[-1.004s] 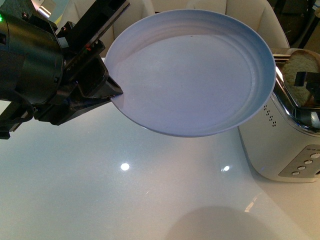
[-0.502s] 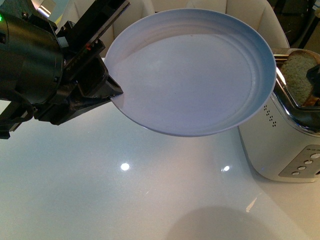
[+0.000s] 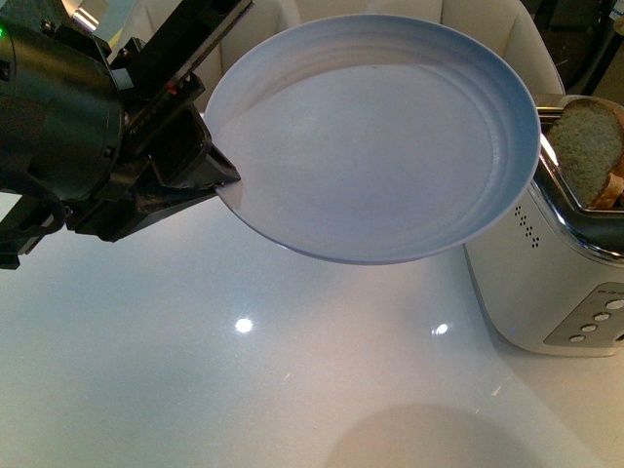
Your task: Left arm holds plate, right arm toasts bread
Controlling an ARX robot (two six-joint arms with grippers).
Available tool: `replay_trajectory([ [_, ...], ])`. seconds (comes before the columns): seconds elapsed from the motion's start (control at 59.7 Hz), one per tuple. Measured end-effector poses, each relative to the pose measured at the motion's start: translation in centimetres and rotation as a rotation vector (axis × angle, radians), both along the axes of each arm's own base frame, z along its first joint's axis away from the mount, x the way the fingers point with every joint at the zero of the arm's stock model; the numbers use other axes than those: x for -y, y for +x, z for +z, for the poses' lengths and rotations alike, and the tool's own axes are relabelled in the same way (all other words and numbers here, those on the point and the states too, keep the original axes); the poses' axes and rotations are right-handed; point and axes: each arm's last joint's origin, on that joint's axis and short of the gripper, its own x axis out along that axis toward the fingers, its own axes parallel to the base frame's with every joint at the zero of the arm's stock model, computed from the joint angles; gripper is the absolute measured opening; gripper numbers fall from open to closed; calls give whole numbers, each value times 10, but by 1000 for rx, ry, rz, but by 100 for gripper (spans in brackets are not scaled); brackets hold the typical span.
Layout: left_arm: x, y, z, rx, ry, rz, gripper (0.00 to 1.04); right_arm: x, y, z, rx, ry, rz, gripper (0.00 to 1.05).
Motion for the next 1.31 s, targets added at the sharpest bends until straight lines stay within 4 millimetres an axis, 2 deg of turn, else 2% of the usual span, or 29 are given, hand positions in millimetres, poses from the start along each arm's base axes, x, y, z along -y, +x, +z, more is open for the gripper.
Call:
replay_trajectory([
  [0.117, 0, 0, 0, 0, 0, -1, 3, 2, -11, -7, 16, -6, -5, 2],
  [0.234, 0, 0, 0, 1, 1, 1, 3, 2, -19, -13, -6, -8, -5, 2],
  [0.854, 0, 0, 0, 1, 0, 0, 3, 2, -47, -1, 34, -7, -5, 2],
  [1.306, 0, 0, 0, 1, 0, 0, 3, 2, -57, -1, 37, -7, -5, 2],
])
